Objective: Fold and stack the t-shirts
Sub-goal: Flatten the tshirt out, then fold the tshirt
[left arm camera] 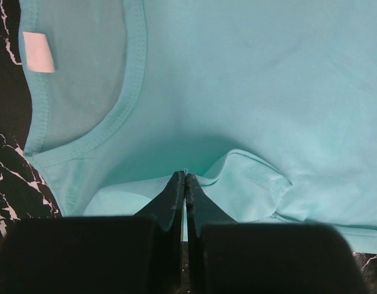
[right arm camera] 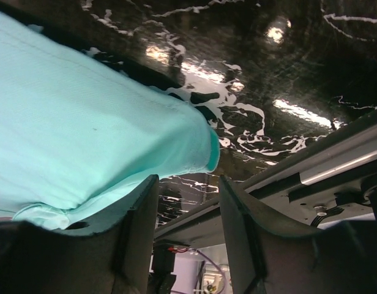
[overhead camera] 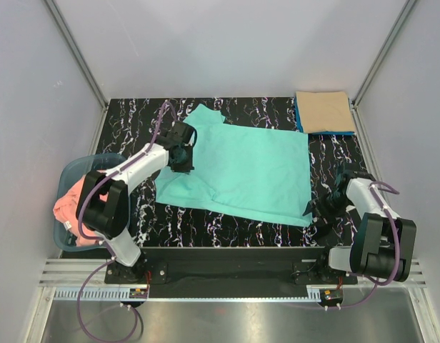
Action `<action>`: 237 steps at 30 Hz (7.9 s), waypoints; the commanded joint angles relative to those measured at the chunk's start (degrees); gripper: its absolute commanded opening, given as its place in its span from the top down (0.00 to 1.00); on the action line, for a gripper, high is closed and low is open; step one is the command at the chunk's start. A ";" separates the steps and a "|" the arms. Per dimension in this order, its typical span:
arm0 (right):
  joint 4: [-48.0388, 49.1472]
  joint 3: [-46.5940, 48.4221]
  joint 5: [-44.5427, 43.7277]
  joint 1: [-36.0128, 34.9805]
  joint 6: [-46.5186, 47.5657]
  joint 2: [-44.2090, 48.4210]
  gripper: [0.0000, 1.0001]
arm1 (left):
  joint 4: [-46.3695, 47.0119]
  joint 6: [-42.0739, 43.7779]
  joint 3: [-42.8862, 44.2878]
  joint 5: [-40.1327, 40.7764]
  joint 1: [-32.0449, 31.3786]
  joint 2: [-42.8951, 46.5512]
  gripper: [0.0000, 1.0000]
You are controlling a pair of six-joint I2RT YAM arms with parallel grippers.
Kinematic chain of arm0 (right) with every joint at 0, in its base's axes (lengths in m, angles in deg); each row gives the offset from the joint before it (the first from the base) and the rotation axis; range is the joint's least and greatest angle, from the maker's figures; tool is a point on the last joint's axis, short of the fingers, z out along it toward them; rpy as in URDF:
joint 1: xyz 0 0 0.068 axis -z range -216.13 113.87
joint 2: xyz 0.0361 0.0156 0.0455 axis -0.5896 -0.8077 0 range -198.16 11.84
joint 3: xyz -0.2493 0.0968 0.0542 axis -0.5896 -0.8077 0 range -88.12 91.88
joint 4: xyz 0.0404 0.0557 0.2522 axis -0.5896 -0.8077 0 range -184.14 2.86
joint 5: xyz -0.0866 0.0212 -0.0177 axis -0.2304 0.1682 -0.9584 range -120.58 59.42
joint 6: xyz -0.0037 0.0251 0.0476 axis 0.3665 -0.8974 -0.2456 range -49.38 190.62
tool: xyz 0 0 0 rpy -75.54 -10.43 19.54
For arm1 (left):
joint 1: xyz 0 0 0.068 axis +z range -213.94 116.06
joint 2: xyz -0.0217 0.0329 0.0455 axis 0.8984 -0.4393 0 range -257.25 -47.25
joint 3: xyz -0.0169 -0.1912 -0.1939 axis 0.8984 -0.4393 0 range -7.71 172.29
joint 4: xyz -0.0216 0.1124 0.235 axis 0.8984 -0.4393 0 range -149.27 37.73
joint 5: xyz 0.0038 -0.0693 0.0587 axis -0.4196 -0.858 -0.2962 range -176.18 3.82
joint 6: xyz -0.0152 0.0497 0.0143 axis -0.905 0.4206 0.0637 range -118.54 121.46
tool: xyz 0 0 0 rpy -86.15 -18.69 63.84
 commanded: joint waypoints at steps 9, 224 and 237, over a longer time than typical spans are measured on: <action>6.21 -4.68 0.69 0.18 -6.05 -0.94 0.53 | 2.12 2.92 -0.53 -0.66 -0.36 3.58 1.00; 8.15 23.52 -4.68 -14.15 21.10 -21.24 1.00 | 7.74 -12.02 -21.01 -10.95 21.96 26.97 1.00; 8.41 26.43 -4.59 -14.14 21.28 -25.72 1.00 | 6.95 -12.37 -20.48 -8.22 21.96 26.09 1.00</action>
